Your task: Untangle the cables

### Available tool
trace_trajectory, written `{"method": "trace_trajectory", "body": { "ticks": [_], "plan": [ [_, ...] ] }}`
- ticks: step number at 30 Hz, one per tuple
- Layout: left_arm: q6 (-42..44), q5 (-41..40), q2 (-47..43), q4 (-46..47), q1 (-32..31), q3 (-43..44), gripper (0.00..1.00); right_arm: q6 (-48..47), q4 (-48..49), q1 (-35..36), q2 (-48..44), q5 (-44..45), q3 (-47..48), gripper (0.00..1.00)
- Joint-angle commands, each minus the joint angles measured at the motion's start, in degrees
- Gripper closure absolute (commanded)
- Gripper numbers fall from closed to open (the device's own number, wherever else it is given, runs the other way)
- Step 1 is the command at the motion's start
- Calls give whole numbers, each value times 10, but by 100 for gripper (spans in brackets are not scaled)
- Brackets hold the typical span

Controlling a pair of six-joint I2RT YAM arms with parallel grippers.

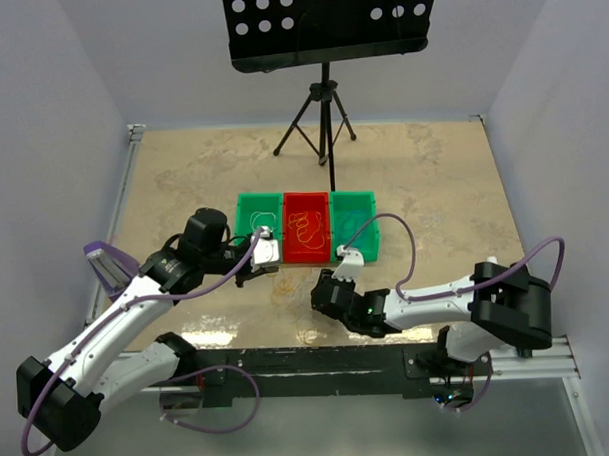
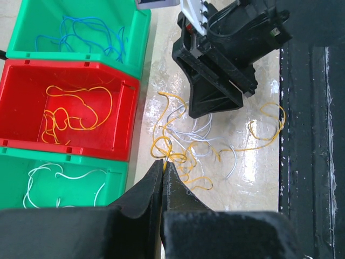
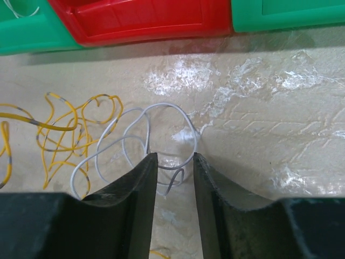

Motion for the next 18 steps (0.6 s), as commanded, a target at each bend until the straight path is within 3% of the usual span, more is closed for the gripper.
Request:
{"method": "trace_trajectory", "body": {
  "ticks": [1,4,7,8,18],
  "plan": [
    [4,0,-17,12,1,-8,100,-17,48,-5,32,2,24,66],
    [-5,-3,-24,11,2,-5,100,-23,57,-5,58,-9,34,72],
    [-10,-6,-38,-5,2,3,100,-16,39,-5,63,-7,43,96],
    [-9,-10,-43,-15,2,9,100,-7,30,-5,56,-1,41,100],
    [9,-173,-129,-58,2,101,100,82,-239,-6,-214,146,54,100]
  ]
}}
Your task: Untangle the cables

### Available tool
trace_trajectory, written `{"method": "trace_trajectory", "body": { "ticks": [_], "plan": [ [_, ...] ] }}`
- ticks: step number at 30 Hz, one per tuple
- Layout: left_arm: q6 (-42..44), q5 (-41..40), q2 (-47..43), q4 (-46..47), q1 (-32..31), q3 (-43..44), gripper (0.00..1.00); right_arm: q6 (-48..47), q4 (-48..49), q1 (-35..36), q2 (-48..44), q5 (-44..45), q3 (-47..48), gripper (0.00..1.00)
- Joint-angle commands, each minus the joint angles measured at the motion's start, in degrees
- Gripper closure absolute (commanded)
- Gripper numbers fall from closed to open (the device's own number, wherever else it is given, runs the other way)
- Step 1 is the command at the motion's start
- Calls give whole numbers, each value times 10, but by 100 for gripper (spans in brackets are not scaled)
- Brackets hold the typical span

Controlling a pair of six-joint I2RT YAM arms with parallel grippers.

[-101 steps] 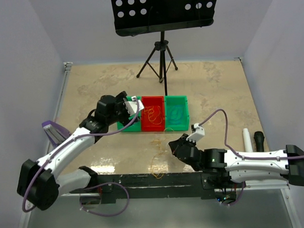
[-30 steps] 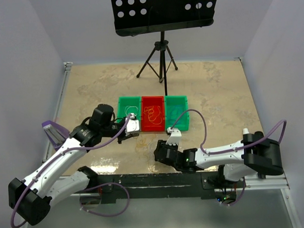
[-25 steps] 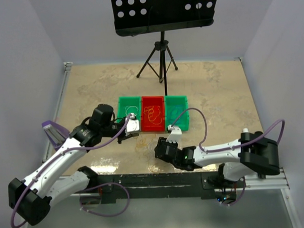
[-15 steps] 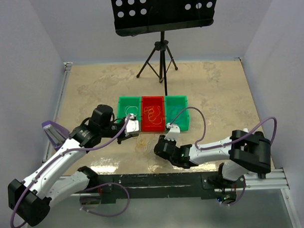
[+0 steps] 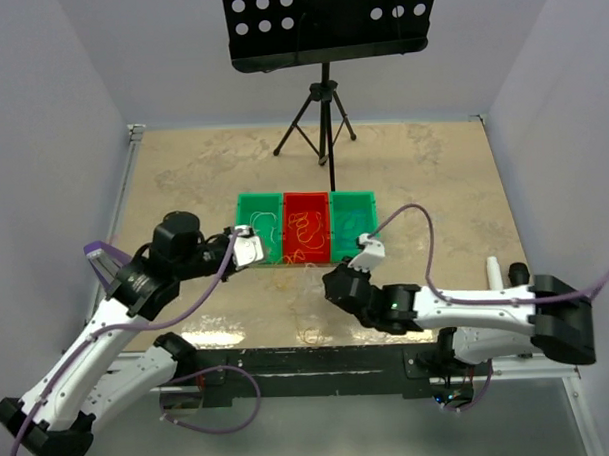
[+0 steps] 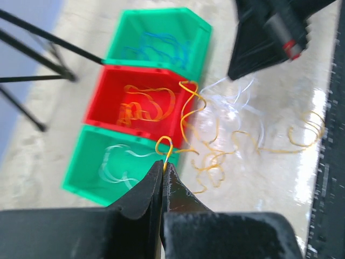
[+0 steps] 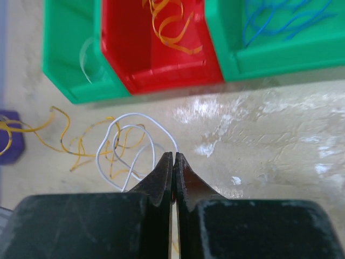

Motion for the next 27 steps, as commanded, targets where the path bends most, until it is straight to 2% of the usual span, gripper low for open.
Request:
{"method": "trace_trajectory", "body": {
  "ticks": [1,7,9,12,16,21,27],
  "plan": [
    [19,-107,-47,-5,2,61,100,64,-176,-2,-126,122,41,100],
    [85,-163,-70,-76,3,104,100,135,-377,-23,-229,218,99,100],
    [93,-164,-75,-107,2,115,100,137,-405,-41,-256,233,109,100],
    [97,-190,-83,-140,2,120,100,148,-443,-58,-277,250,127,100],
    [101,-233,-100,-155,3,116,100,222,-558,-64,-276,291,171,100],
    [106,-273,-128,-171,3,81,100,181,-556,-93,-314,327,213,100],
    [105,-325,-159,-187,2,2,100,100,-555,-113,-306,403,291,100]
  ]
}}
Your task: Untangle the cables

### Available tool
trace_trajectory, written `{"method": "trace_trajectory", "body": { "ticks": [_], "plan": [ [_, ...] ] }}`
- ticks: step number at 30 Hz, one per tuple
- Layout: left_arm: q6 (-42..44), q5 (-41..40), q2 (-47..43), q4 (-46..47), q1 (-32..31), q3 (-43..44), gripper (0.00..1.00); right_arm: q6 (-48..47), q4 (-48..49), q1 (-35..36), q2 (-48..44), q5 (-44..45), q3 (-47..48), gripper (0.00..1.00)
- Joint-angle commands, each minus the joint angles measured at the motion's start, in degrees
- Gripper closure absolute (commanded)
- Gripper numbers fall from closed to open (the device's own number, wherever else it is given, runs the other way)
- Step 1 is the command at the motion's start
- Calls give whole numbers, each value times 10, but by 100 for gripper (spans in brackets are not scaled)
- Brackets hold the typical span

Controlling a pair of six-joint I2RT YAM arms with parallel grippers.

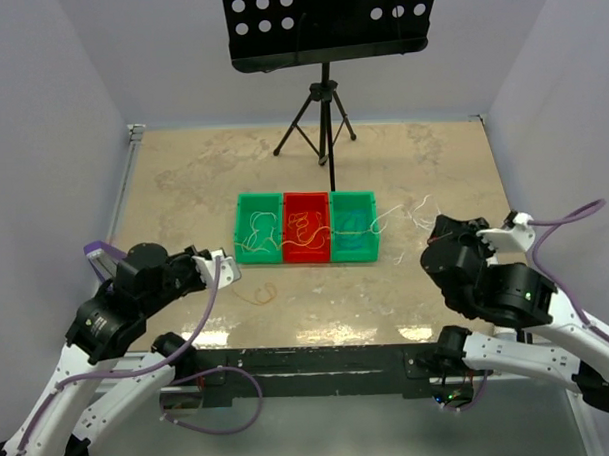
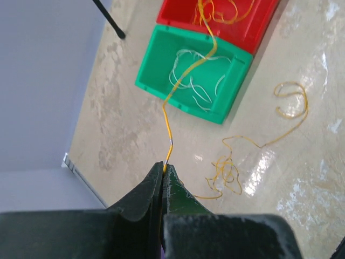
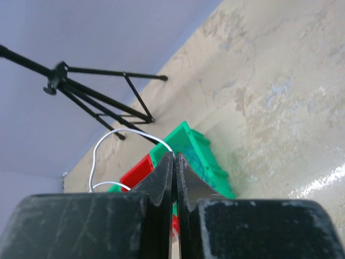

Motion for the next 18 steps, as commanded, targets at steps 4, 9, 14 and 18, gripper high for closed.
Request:
{"method": "trace_trajectory", "body": {
  "ticks": [4,9,14,18],
  "plan": [
    [-9,-57,-26,-16,3,-74,100,-144,35,-19,-3,125,107,100],
    [-35,-71,-8,19,2,-73,100,-183,40,-20,28,155,151,100],
    [-39,-88,-19,27,2,-102,100,-237,-3,-20,6,222,220,100],
    [-31,-93,-23,33,2,-129,100,-631,361,-14,-80,282,175,100]
  ]
}}
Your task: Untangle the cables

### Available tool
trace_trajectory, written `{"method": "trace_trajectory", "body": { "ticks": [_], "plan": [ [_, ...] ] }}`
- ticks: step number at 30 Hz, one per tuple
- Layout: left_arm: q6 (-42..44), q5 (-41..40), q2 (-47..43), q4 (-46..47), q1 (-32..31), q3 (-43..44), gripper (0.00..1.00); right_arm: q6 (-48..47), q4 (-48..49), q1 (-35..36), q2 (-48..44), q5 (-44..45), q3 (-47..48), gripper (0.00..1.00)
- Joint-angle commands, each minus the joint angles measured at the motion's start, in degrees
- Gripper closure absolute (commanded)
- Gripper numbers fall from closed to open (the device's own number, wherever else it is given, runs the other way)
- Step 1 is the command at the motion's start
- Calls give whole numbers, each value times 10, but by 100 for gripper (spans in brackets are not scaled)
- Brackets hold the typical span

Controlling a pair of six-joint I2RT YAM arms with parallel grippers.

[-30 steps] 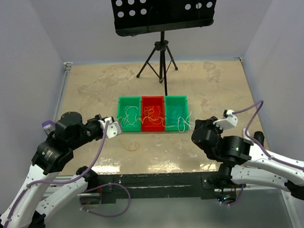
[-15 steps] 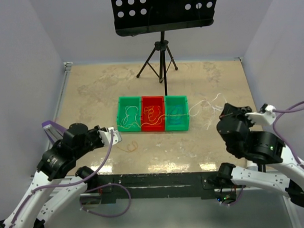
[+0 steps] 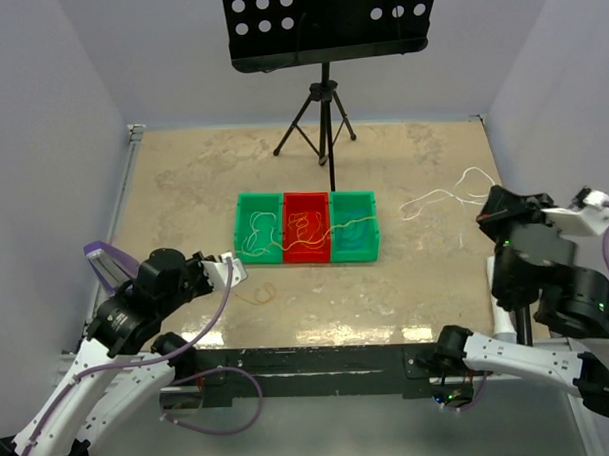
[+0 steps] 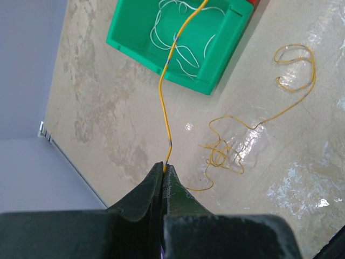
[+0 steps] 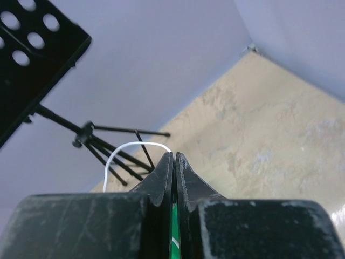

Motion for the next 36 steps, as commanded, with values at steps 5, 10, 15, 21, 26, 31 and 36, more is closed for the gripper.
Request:
{"method": "trace_trajectory", "body": {
  "ticks": [5,10,15,21,26,31,36],
  "plan": [
    [17,-45,-14,28,3,-72,100,-234,161,53,-104,204,72,100],
    [33,-80,8,45,2,-104,100,-253,186,73,-120,204,59,100],
    [32,-74,13,59,2,-101,100,-294,238,94,-125,204,34,100],
    [65,-139,28,57,2,-184,100,-288,216,95,-112,204,55,100],
    [103,-168,1,64,3,-267,100,-266,168,95,-77,204,81,100],
    [111,-176,-27,33,2,-299,100,-241,145,95,-61,204,104,100],
    [70,-122,-48,41,2,-235,100,-287,235,111,-41,180,38,100]
  ]
}}
